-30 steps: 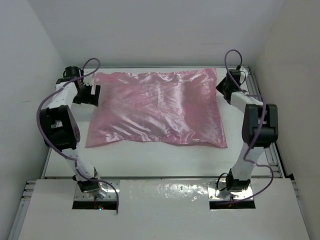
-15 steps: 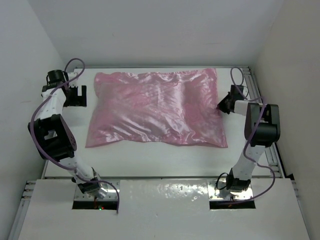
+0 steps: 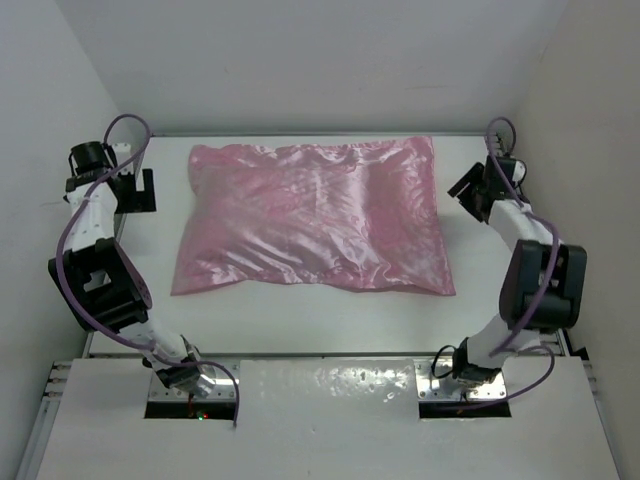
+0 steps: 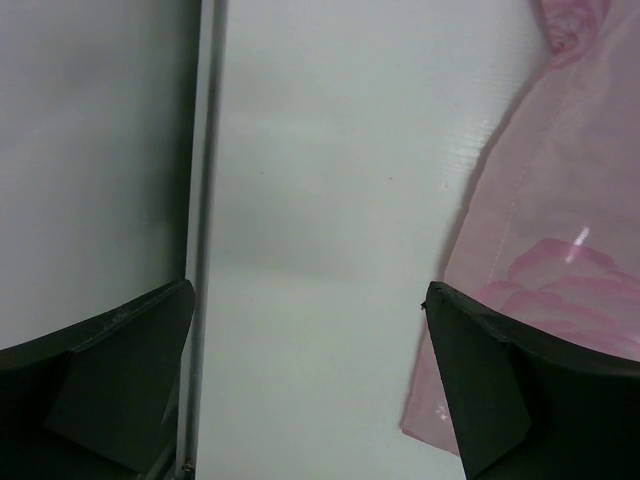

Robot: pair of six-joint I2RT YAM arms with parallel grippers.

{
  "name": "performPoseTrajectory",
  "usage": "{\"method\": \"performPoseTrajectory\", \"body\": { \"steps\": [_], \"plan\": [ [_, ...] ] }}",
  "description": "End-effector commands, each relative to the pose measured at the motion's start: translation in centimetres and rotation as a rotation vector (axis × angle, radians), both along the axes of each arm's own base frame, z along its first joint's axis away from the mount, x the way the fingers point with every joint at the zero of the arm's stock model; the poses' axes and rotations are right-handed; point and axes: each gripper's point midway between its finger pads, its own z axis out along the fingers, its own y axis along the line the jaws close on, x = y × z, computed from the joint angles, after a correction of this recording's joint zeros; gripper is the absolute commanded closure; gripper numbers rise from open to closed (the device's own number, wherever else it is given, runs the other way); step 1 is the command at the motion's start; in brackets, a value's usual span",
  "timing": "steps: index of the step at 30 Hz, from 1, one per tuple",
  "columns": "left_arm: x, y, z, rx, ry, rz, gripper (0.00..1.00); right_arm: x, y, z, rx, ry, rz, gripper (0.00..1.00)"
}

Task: Put the pillow into the pillowcase

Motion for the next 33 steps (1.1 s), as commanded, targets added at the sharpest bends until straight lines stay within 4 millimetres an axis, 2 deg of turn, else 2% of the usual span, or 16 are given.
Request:
{"method": "performPoseTrajectory", "body": {
  "steps": [1,2,3,4,6,8,9,12,18,29,30,33],
  "plan": [
    [1.5,1.6,4.0,0.052,-0.122,0.022,0.0,-3.3,-1.0,3.4,-0.13,-0.007,0.027,0.3],
    [1.5,2.0,4.3,0.067,-0.126,0.026,0.0,-5.1,-1.8,3.3,-0.147,0.042,0.006,0.19],
    [1.5,2.2,4.7,0.077,-0.136,0.033,0.0,-6.0,-2.1,4.9,-0.164,0.023,-0.002,0.02],
    [1.4,2.4,4.8,0.09,-0.136,0.039,0.0,-7.3,-2.7,4.9,-0.178,0.057,-0.005,0.01],
    [1.5,3.0,5.7,0.115,-0.165,0.05,0.0,-9.2,-3.7,6.3,-0.195,0.079,-0.037,0.01],
    [1.7,3.0,6.5,0.121,-0.192,0.06,0.0,-9.9,-4.0,7.6,-0.212,0.087,-0.036,0.01],
    [1.7,2.9,6.6,0.113,-0.201,0.06,0.0,-10.9,-3.7,7.7,-0.22,0.126,-0.02,0.01],
    [1.8,2.5,7.1,0.094,-0.23,0.068,0.0,-11.6,-3.5,8.9,-0.219,0.107,-0.021,0.01],
    [1.1,1.5,7.0,0.073,-0.24,0.049,0.0,-11.7,-2.0,8.9,-0.156,0.068,0.01,0.01],
    [0.4,0.8,6.0,0.064,-0.233,0.03,0.0,-12.9,-1.7,9.8,-0.177,0.027,0.02,0.01],
    [0.5,0.7,6.0,0.06,-0.233,0.028,0.0,-13.2,-1.5,9.3,-0.176,0.031,0.033,0.01],
    [0.5,0.7,5.9,0.053,-0.233,0.023,0.0,-13.2,-0.7,9.4,-0.181,-0.052,0.075,0.01]
  ]
}}
